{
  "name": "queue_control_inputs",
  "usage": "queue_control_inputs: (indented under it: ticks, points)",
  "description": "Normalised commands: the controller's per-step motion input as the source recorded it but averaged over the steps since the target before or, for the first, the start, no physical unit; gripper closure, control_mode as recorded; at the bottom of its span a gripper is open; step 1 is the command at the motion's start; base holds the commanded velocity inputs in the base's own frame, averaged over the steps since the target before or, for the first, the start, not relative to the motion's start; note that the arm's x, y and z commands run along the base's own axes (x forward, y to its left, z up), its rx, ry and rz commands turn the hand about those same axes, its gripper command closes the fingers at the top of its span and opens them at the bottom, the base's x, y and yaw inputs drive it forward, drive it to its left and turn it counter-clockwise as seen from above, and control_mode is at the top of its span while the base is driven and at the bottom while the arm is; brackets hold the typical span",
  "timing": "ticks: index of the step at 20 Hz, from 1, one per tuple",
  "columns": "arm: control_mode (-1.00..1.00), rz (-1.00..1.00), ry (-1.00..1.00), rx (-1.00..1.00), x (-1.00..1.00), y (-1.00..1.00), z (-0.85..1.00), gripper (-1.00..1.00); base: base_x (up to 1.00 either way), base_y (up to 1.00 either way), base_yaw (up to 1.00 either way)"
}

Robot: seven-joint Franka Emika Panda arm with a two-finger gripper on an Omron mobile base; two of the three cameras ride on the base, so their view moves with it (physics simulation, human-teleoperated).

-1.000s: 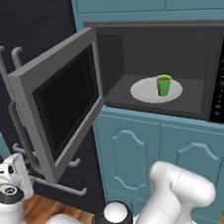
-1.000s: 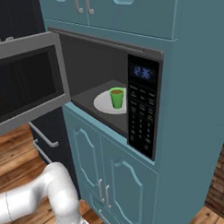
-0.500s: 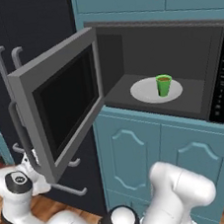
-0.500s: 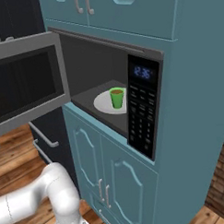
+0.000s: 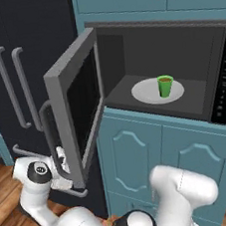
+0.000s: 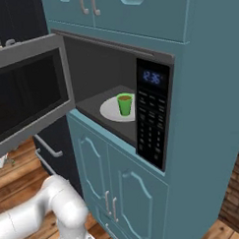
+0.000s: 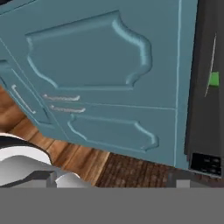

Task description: Place the microwavable item in the microwave. Then, close the microwave door and press the start button.

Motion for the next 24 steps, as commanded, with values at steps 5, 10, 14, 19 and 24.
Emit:
queue_control_inputs:
  ticks: [5, 10, 14, 19, 24]
  points:
    - [-1.0, -0.31, -0.21, 0.11, -0.5, -1.0, 0.0, -1.0, 0.0, 0.0, 0.0]
    - [-1.0, -0.25, -0.31, 0.09, -0.56, -1.0, 0.01, -1.0, 0.0, 0.0, 0.0]
    - [-1.0, -0.17, -0.44, 0.06, -0.56, -1.0, 0.09, -1.0, 0.0, 0.0, 0.0]
    - [-1.0, -0.05, -0.51, 0.07, -0.48, -1.0, 0.19, -1.0, 0.0, 0.0, 0.0]
    - [-1.0, 0.0, -0.33, 0.09, -0.04, -1.0, 0.37, -1.0, 0.0, 0.0, 0.0]
